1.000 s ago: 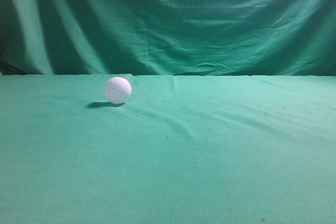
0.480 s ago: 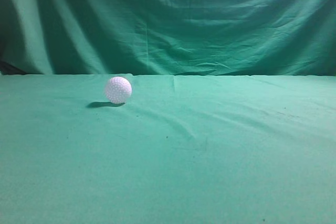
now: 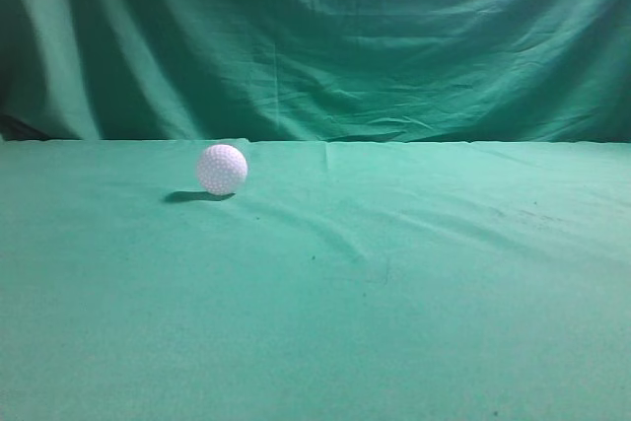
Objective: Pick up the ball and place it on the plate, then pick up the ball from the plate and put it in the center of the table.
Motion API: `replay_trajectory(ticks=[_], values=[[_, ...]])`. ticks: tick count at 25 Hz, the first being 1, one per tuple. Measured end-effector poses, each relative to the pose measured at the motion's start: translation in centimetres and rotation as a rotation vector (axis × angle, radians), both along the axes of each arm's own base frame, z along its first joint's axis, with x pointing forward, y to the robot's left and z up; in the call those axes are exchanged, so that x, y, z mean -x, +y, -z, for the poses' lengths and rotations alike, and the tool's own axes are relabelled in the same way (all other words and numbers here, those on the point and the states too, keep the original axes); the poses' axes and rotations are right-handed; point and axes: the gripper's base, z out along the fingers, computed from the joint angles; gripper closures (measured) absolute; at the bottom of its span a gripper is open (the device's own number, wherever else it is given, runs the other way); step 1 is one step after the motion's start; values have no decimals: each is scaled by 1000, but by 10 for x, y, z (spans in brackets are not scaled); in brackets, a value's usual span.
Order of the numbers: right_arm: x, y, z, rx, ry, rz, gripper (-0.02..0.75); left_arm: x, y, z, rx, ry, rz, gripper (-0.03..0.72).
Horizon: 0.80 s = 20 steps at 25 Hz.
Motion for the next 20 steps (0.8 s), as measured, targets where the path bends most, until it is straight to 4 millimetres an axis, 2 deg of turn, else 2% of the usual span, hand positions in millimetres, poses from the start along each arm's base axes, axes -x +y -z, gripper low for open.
replay_trajectory(ticks=[16, 20], values=[[0, 0, 0, 2, 2, -1, 684, 0, 0, 0, -1, 0, -1, 688], [0, 0, 0, 2, 2, -1, 684, 2, 3, -1, -56, -38, -12, 688]])
